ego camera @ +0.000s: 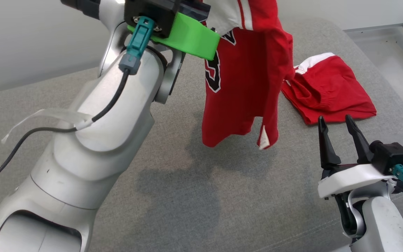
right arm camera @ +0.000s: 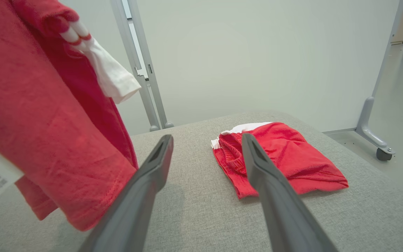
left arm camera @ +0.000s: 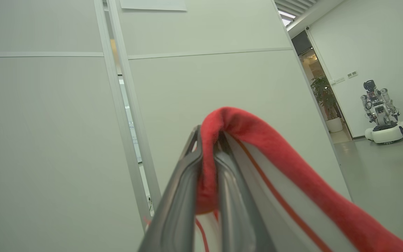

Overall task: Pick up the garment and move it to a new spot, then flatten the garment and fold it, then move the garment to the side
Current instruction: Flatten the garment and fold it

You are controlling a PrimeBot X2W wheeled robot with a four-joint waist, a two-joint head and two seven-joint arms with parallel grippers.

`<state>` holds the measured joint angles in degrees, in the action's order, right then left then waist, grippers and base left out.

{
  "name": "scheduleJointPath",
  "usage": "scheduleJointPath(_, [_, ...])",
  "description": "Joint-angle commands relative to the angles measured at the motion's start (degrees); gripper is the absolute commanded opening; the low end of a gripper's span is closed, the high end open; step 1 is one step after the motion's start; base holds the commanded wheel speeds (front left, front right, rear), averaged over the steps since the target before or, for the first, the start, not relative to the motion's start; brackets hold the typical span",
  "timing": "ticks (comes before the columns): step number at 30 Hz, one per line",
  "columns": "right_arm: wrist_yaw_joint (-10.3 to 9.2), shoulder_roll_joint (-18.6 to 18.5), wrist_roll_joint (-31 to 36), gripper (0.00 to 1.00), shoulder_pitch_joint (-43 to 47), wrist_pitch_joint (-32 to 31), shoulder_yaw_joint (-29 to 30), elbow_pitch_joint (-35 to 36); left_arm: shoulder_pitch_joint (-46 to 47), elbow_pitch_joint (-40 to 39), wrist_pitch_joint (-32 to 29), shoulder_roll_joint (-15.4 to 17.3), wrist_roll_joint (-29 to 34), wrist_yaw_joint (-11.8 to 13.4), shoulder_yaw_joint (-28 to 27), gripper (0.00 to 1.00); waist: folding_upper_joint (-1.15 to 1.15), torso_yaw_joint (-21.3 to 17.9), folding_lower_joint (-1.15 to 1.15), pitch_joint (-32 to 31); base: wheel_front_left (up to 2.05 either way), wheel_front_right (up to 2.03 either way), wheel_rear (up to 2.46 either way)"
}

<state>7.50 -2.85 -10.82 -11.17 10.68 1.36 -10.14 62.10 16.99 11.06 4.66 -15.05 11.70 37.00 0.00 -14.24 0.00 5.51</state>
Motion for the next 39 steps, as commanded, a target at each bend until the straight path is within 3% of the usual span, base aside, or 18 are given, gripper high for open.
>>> scheduleJointPath(1, [-0.03, -0.1, 0.2, 1.0, -0.6, 0.4, 0.5, 0.4, 0.0, 0.9, 0.8, 0.7, 0.0, 0.7, -0.6, 0.0, 0.0, -0.4, 0.0, 1.3, 0.0, 0.0, 0.0])
scheduleJointPath(12, [-0.03, -0.1, 0.9, 1.0, -0.9, 0.3, 2.7, 1.8, -14.5, 9.8, 4.0, 7.1, -1.4, 3.6, -4.1, 0.0, 0.0, 5.5, 0.0, 5.3, 0.0, 0.0, 0.0])
scheduleJointPath(20, [-0.03, -0.1, 1.4, 1.0, -0.9, -0.7, 1.5, 2.1, -26.5, 10.8, 4.1, 12.2, 1.2, 6.7, -5.7, 0.0, 0.0, 9.8, 0.0, 4.8, 0.0, 0.0, 0.0])
scheduleJointPath(27, [-0.03, -0.1, 1.7, 1.0, -0.5, -1.5, 0.7, 2.2, -32.9, 12.8, 4.1, 13.9, -0.4, 7.3, -7.2, 0.0, 0.0, 11.4, 0.0, 4.4, 0.0, 0.0, 0.0])
scheduleJointPath(39, [-0.02, -0.1, 1.5, 1.0, 0.0, -1.7, 0.6, 2.2, -36.7, 6.1, -5.7, 16.1, -0.6, 9.2, -5.8, 0.0, 0.0, 11.3, 0.0, 4.8, 0.0, 0.0, 0.0])
